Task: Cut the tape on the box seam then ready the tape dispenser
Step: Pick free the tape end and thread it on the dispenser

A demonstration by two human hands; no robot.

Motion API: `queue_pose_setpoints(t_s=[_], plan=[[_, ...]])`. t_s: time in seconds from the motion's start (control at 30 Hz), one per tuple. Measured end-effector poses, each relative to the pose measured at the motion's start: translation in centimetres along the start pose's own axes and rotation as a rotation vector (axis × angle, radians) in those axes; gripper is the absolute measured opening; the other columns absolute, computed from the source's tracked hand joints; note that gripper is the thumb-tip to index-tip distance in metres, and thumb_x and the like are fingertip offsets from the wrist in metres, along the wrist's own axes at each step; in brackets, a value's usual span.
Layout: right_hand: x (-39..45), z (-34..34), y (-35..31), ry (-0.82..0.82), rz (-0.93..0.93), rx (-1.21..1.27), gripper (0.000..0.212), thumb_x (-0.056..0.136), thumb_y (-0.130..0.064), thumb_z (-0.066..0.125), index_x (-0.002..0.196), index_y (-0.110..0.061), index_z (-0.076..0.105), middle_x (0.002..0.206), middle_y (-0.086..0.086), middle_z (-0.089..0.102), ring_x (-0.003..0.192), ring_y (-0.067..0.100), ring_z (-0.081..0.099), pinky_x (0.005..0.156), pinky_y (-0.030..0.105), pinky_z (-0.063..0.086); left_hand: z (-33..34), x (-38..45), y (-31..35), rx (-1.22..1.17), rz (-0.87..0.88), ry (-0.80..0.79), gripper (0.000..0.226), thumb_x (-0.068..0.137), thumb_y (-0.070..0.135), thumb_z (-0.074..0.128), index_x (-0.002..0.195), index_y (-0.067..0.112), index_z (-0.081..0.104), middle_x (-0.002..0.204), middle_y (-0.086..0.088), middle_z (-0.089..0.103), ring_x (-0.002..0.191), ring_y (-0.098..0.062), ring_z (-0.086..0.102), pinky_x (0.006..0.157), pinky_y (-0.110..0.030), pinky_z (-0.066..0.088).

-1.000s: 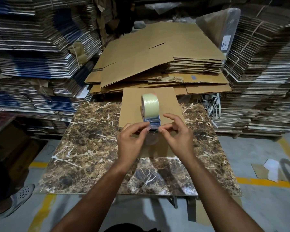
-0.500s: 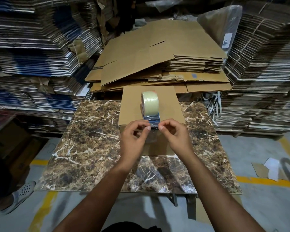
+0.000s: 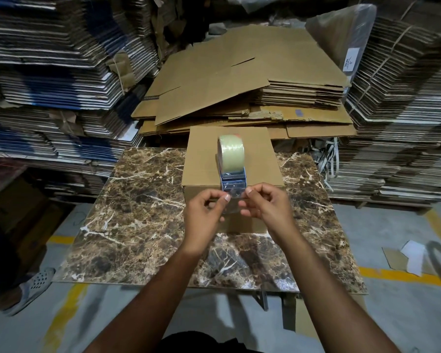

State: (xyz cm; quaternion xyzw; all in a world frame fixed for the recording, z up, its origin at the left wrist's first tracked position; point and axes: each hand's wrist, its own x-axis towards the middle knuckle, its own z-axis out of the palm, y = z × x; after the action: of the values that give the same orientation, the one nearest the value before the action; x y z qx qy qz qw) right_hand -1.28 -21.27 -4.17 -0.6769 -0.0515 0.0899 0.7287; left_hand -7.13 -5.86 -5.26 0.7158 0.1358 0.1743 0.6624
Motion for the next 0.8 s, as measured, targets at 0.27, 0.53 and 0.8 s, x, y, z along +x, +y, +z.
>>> queue_pose_setpoints(t_s=[0.27, 0.53, 0.8], plan=[[-0.7, 0.3, -0.2, 0.019, 0.030, 0.063, 0.010, 0.094, -0.013, 0.067, 0.100, -0.005, 0.064, 0.092, 0.017, 0.073, 0.077, 0.027, 0.075, 0.064, 0.039, 0.064, 0.3, -0.1, 0.7, -0.122, -0.122, 0.016, 0.006, 0.091, 0.015, 0.073, 0.093, 0.010, 0.075, 0.083, -0.001, 0.074, 0.069, -0.010, 0.069, 0.056, -0.024, 0.057], [-0.9, 0.6, 0.4, 0.044, -0.019, -0.027, 0.006, 0.093, -0.014, 0.070, 0.090, -0.009, 0.070, 0.090, 0.016, 0.072, 0.077, 0.026, 0.073, 0.066, 0.041, 0.063, 0.4, 0.0, 0.9, -0.083, -0.131, 0.020, 0.008, 0.088, 0.014, 0.075, 0.093, 0.008, 0.077, 0.082, -0.005, 0.076, 0.067, -0.008, 0.069, 0.055, -0.023, 0.055], [-1.3, 1.3, 0.2, 0.117, 0.163, 0.251, 0.010, 0.086, -0.007, 0.075, 0.089, 0.002, 0.071, 0.088, 0.020, 0.072, 0.082, 0.029, 0.073, 0.066, 0.030, 0.062, 0.8, -0.3, 1.5, -0.176, -0.229, 0.082, 0.007, 0.084, 0.010, 0.080, 0.089, 0.007, 0.079, 0.078, -0.009, 0.077, 0.064, -0.011, 0.068, 0.057, -0.020, 0.056]])
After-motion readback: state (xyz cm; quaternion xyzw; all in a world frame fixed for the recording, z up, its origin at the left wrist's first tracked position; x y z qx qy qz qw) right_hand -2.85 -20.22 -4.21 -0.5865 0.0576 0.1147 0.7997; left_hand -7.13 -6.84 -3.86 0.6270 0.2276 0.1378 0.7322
